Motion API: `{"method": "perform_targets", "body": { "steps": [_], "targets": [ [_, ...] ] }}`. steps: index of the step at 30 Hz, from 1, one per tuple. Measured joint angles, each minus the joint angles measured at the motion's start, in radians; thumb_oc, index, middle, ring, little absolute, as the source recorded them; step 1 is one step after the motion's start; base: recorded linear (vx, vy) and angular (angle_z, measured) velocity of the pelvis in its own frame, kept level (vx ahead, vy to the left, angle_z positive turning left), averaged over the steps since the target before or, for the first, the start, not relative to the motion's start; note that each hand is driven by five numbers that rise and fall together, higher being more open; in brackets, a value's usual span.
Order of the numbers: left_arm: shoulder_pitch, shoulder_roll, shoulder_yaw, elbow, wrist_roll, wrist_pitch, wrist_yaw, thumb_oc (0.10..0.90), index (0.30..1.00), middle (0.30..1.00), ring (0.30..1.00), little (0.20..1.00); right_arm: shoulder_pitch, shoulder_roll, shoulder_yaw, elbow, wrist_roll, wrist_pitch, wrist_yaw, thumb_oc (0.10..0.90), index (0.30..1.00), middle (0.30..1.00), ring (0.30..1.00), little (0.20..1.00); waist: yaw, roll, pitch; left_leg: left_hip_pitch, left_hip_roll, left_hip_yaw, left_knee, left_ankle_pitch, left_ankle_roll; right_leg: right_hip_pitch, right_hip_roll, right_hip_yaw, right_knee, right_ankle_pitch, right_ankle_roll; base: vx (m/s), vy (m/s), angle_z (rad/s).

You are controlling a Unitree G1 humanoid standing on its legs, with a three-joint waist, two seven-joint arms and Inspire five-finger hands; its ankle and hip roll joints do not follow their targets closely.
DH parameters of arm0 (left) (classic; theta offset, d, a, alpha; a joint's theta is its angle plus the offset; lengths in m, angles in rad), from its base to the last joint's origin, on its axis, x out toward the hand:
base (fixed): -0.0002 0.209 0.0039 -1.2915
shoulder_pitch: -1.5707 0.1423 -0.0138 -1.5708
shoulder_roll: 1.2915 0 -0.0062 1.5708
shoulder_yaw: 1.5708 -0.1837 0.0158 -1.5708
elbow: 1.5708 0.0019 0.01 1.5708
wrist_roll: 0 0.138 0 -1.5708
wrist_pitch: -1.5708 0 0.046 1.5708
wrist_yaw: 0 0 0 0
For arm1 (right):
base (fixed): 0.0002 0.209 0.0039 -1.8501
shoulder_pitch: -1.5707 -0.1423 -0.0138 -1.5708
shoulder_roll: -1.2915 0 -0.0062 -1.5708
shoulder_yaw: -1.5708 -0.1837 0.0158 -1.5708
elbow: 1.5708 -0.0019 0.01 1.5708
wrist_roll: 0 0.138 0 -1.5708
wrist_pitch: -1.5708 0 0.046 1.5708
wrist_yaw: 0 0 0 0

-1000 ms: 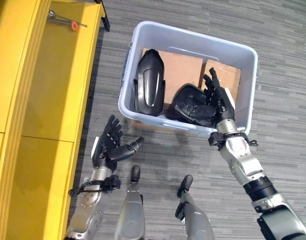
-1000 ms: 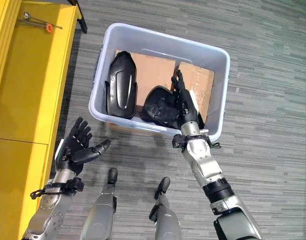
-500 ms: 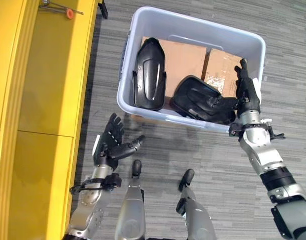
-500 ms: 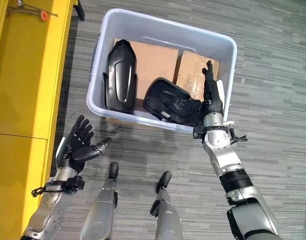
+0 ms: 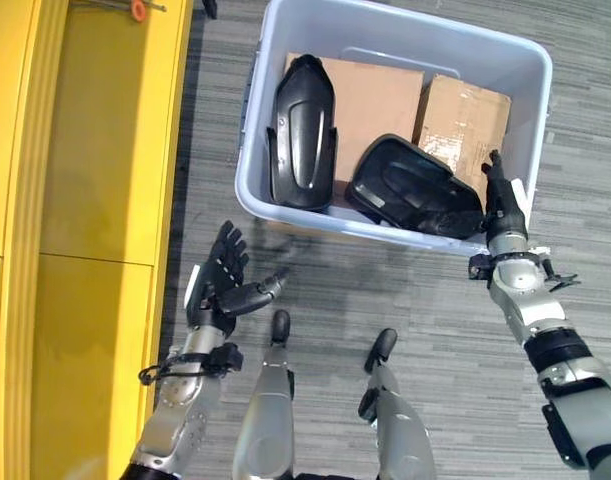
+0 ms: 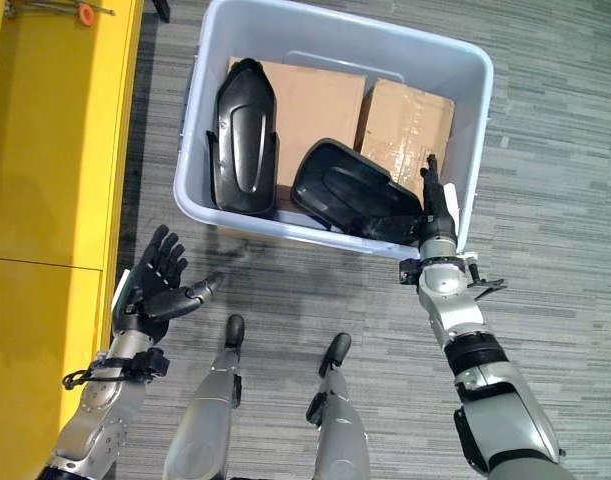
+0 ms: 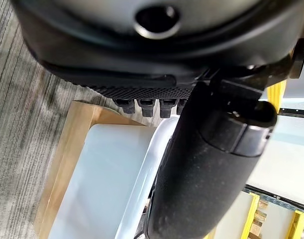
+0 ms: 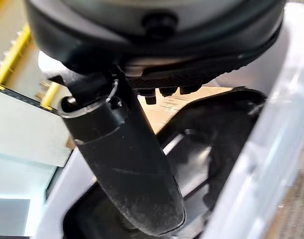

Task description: Move parts from the plastic box to the shelf.

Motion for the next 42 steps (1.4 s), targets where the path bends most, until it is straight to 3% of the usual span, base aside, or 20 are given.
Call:
{"method": "perform_targets", "body": {
  "steps": [21, 25, 42],
  "targets": [
    [-0.027, -0.001, -0.008, 0.002, 0.0, -0.006, 0.022, 0.9, 1.0, 1.0, 1.0, 1.0, -0.213, -0.08, 0.044, 0.146, -0.063, 0.002, -0.032, 0.9, 1.0, 1.0, 1.0, 1.0, 0.001, 0.012, 0.002, -0.056, -0.002, -0.006, 0.014, 0.001, 0.002, -0.045, -0.003, -0.004, 0.0, 0.005, -0.001, 0.0, -0.001, 0.0],
    [-0.03, -0.001, -0.008, 0.001, 0.001, -0.015, 0.022, 0.9, 1.0, 1.0, 1.0, 1.0, -0.292, -0.097, 0.079, 0.261, -0.099, 0.0, -0.045, 0.9, 1.0, 1.0, 1.0, 1.0, 0.002, 0.013, 0.002, -0.071, -0.003, -0.017, 0.017, 0.002, 0.002, -0.058, -0.003, -0.009, 0.0, 0.007, -0.001, 0.0, -0.005, 0.01],
    [-0.086, -0.003, -0.059, 0.017, 0.001, -0.042, 0.046, 0.9, 1.0, 1.0, 1.0, 1.0, -0.458, -0.182, 0.175, 0.474, -0.17, 0.01, -0.071, 0.9, 1.0, 1.0, 1.0, 1.0, 0.047, 0.07, 0.004, -0.184, -0.024, -0.051, 0.028, 0.023, 0.01, -0.141, -0.022, -0.04, 0.0, 0.02, 0.002, 0.0, -0.009, 0.06]
  ]
}}
